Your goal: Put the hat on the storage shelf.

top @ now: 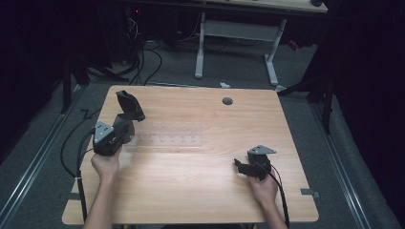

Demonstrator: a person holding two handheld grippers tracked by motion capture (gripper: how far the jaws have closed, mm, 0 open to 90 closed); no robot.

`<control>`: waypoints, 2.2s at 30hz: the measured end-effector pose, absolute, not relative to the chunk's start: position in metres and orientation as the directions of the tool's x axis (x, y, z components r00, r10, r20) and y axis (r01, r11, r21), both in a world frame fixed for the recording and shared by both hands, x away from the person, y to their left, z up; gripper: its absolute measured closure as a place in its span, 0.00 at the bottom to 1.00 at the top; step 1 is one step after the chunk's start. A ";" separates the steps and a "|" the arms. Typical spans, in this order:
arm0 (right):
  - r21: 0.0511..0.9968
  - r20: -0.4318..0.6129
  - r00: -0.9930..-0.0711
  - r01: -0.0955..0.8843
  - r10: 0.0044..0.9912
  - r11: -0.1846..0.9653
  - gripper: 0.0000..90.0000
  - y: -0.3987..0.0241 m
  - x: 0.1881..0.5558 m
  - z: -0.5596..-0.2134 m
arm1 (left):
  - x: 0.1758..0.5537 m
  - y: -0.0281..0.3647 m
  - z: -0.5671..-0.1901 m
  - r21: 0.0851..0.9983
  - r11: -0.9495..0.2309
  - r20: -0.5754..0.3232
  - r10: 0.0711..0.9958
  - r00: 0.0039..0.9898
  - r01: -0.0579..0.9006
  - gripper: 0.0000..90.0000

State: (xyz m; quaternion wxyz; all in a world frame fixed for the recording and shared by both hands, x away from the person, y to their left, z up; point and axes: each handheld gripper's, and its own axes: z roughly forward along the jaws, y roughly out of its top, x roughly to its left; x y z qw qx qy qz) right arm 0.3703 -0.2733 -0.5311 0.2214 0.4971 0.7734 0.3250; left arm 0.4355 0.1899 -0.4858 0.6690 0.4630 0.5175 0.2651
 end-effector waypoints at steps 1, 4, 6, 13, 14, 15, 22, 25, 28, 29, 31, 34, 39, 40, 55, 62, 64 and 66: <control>0.723 -0.018 -0.406 0.626 0.914 0.293 0.38 -0.273 0.370 -0.531 | 0.435 0.190 -0.486 0.892 0.432 -0.450 0.833 0.321 0.131 0.94; 0.722 -0.018 -0.407 0.626 0.913 0.293 0.38 -0.273 0.370 -0.531 | 0.433 0.193 -0.486 0.883 0.442 -0.469 0.829 0.304 0.157 0.94; 0.723 -0.018 -0.406 0.626 0.914 0.293 0.38 -0.273 0.370 -0.531 | 0.432 0.196 -0.487 0.880 0.442 -0.475 0.831 0.291 0.172 0.94; 0.722 -0.017 -0.407 0.626 0.913 0.293 0.38 -0.273 0.370 -0.531 | 0.432 0.200 -0.488 0.873 0.440 -0.484 0.833 0.267 0.209 0.86; 0.722 -0.017 -0.407 0.626 0.913 0.293 0.38 -0.273 0.370 -0.531 | 0.432 0.200 -0.488 0.872 0.441 -0.486 0.834 0.261 0.213 0.83; 0.722 -0.017 -0.407 0.626 0.913 0.293 0.38 -0.273 0.370 -0.531 | 0.432 0.201 -0.489 0.869 0.445 -0.490 0.833 0.255 0.215 0.78; 0.722 -0.018 -0.407 0.626 0.913 0.293 0.38 -0.273 0.370 -0.531 | 0.430 0.206 -0.487 0.856 0.452 -0.504 0.838 0.209 0.250 0.50; 0.722 -0.017 -0.407 0.626 0.913 0.293 0.38 -0.273 0.370 -0.531 | 0.425 0.208 -0.487 0.853 0.453 -0.507 0.837 0.207 0.261 0.46; 0.723 -0.019 -0.408 0.625 0.913 0.294 0.38 -0.273 0.370 -0.531 | 0.420 0.212 -0.489 0.846 0.458 -0.516 0.833 0.199 0.272 0.43; 0.723 -0.017 -0.407 0.626 0.913 0.293 0.38 -0.273 0.370 -0.531 | 0.418 0.213 -0.489 0.843 0.463 -0.520 0.831 0.197 0.275 0.43; 0.722 -0.018 -0.407 0.626 0.913 0.293 0.38 -0.273 0.370 -0.531 | 0.414 0.215 -0.490 0.840 0.463 -0.522 0.831 0.193 0.281 0.42; 0.723 -0.019 -0.408 0.625 0.913 0.295 0.38 -0.273 0.370 -0.531 | 0.408 0.217 -0.490 0.837 0.467 -0.527 0.827 0.193 0.285 0.42; 0.723 -0.019 -0.408 0.625 0.913 0.295 0.38 -0.273 0.370 -0.531 | 0.399 0.217 -0.490 0.832 0.471 -0.535 0.820 0.202 0.293 0.42; 0.722 -0.017 -0.407 0.626 0.913 0.293 0.38 -0.273 0.370 -0.531 | 0.397 0.216 -0.489 0.830 0.473 -0.538 0.819 0.201 0.296 0.42; 0.723 -0.019 -0.408 0.625 0.913 0.295 0.38 -0.273 0.370 -0.531 | 0.367 0.204 -0.499 0.802 0.477 -0.570 0.792 0.219 0.361 0.43; 0.723 -0.019 -0.408 0.625 0.913 0.294 0.38 -0.273 0.370 -0.531 | 0.359 0.189 -0.504 0.801 0.460 -0.570 0.782 0.252 0.384 0.43; 0.723 -0.019 -0.408 0.625 0.913 0.295 0.38 -0.273 0.370 -0.531 | 0.358 0.182 -0.506 0.802 0.450 -0.568 0.780 0.264 0.393 0.43; 0.723 -0.019 -0.408 0.625 0.913 0.294 0.38 -0.273 0.370 -0.531 | 0.357 0.174 -0.508 0.801 0.438 -0.566 0.777 0.276 0.408 0.43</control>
